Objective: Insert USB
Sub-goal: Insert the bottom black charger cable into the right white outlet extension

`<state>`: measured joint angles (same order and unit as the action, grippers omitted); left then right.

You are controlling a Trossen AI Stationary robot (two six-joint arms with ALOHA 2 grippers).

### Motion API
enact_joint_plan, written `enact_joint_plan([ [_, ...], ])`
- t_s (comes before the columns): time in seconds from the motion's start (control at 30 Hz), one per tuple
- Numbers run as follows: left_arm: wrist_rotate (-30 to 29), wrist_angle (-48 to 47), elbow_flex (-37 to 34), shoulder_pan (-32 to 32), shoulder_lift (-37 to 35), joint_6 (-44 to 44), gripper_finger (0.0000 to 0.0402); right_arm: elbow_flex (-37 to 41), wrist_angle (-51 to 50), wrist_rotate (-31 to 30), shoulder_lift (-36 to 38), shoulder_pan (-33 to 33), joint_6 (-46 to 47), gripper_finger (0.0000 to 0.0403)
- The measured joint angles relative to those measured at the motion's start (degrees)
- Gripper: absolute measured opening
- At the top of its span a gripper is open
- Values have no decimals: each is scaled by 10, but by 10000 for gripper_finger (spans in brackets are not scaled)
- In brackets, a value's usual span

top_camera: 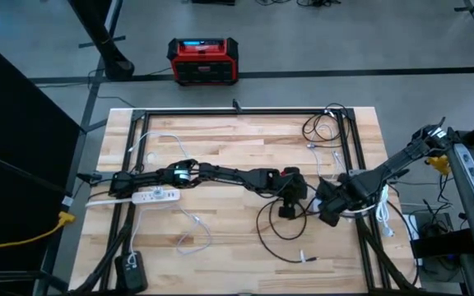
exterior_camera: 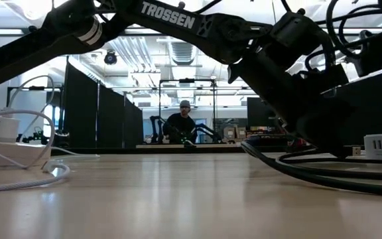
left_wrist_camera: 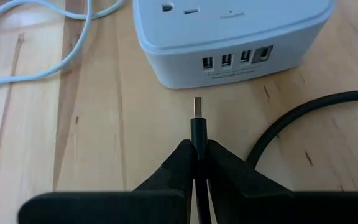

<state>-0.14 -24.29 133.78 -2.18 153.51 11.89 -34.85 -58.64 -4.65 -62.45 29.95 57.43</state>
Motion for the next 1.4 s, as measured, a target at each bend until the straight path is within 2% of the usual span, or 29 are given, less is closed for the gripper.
enact_joint_plan([
  [0.1,27,6,0,1,0,-2,22,20,29,2,3,0,-31,0],
  [0.33,28,10,-1,1,0,-6,22,24,46,1,-9,1,-75,0],
  [1.4,20,37,-2,-6,0,-4,22,19,51,2,-10,2,-76,0],
])
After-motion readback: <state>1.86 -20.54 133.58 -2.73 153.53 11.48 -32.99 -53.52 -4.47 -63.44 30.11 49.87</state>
